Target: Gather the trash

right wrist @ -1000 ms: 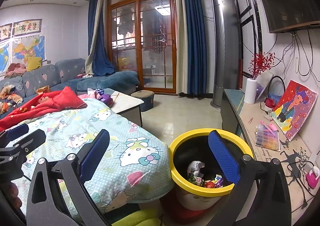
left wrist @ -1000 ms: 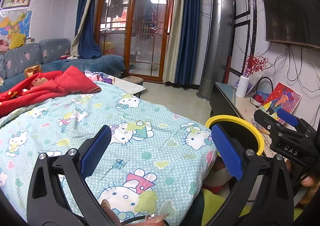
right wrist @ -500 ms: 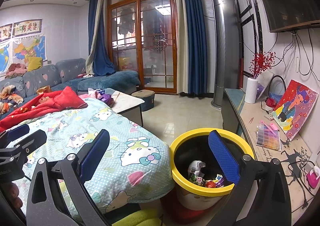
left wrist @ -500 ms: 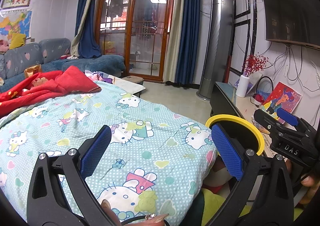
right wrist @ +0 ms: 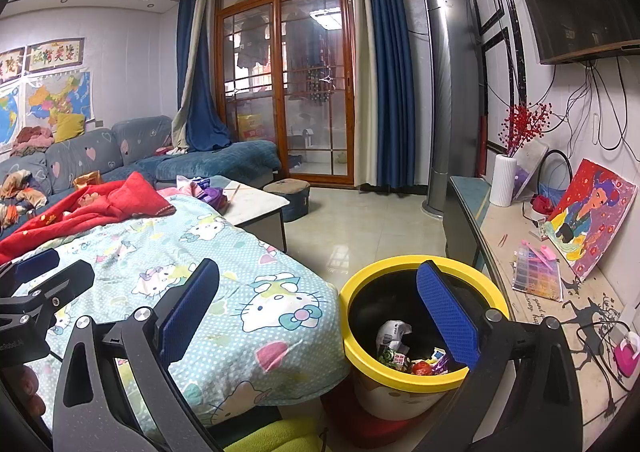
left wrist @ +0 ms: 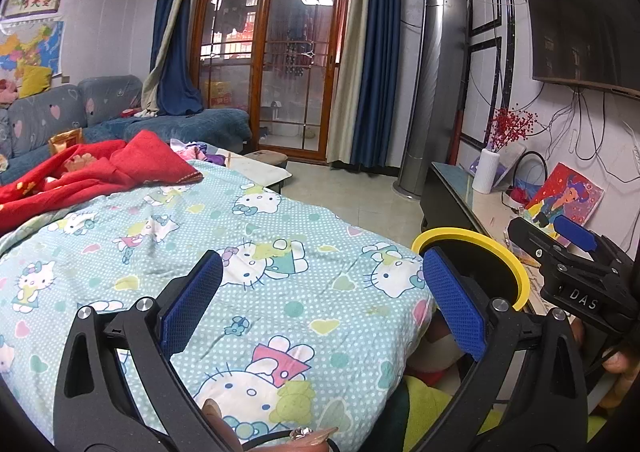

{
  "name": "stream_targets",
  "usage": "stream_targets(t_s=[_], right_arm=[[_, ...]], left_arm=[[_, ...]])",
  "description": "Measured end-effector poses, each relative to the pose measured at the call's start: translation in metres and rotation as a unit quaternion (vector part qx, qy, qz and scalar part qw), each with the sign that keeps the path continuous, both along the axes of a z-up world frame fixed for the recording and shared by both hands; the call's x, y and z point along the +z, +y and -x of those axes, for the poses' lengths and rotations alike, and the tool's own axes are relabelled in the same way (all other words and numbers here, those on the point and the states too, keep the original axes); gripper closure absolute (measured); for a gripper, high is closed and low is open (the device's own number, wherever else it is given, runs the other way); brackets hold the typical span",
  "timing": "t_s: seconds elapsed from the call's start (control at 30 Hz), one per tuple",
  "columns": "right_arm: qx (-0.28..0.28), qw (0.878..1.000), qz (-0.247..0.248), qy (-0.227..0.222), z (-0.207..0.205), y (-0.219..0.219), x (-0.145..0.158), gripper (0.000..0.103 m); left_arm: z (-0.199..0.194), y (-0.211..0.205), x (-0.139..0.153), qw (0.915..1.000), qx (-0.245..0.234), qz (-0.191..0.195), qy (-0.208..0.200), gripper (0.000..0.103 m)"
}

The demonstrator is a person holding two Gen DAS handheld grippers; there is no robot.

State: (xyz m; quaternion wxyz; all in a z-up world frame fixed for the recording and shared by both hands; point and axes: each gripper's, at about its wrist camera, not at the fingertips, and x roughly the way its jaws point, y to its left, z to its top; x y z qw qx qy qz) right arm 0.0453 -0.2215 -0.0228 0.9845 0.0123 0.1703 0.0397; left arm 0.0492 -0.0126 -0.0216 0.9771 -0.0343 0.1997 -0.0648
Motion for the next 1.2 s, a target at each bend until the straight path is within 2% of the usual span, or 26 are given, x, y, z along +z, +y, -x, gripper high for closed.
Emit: stream_targets(t_s=[0.43, 0.6, 0.67, 0.83, 0.93, 1.0, 1.07, 1.1, 1.17, 1.2], right_arm=[[-0.001, 1.0, 0.002, 0.011, -0.002, 0.001, -0.001, 0.007], [-0.004, 1.0, 0.001, 0.014, -0.003, 0.003, -0.002, 0.007], [0.003, 1.0, 0.004, 0.014, -0.004, 0.004, -0.002, 0.007], [0.038, 0.999, 0.008, 0.02, -0.004, 0.025, 0.011, 0.007], [0.086, 0.996, -0.001, 0.023, -0.002, 0.06, 0.025, 0.007], [0.159, 0.987, -0.009, 0.031, -0.001, 0.105, 0.034, 0.007], [0.221, 0.974, -0.01, 0.043, 0.003, 0.148, 0.039, 0.007], [0.259, 0.964, -0.012, 0.052, 0.005, 0.176, 0.041, 0.007], [0.344, 0.935, 0.0, 0.086, 0.014, 0.246, 0.038, 0.007], [0.397, 0.911, 0.016, 0.11, 0.021, 0.291, 0.03, 0.007]], left_arm=[[0.0, -0.001, -0.001, 1.0, -0.003, 0.001, 0.003, 0.011], [0.002, -0.003, -0.004, 0.9996, 0.016, -0.023, 0.005, 0.011], [0.005, -0.001, -0.003, 0.9997, 0.013, -0.02, 0.005, 0.011], [0.022, 0.033, 0.006, 0.9992, 0.033, 0.015, 0.02, 0.011], [0.046, 0.078, 0.015, 0.9952, 0.089, 0.025, 0.033, 0.011], [0.071, 0.124, 0.019, 0.9879, 0.149, 0.021, 0.036, 0.011], [0.096, 0.175, 0.019, 0.9724, 0.226, 0.015, 0.055, 0.011], [0.113, 0.209, 0.015, 0.9585, 0.276, 0.017, 0.071, 0.011], [0.147, 0.275, 0.002, 0.9221, 0.371, 0.027, 0.106, 0.011], [0.159, 0.303, -0.007, 0.9024, 0.41, 0.031, 0.13, 0.011]])
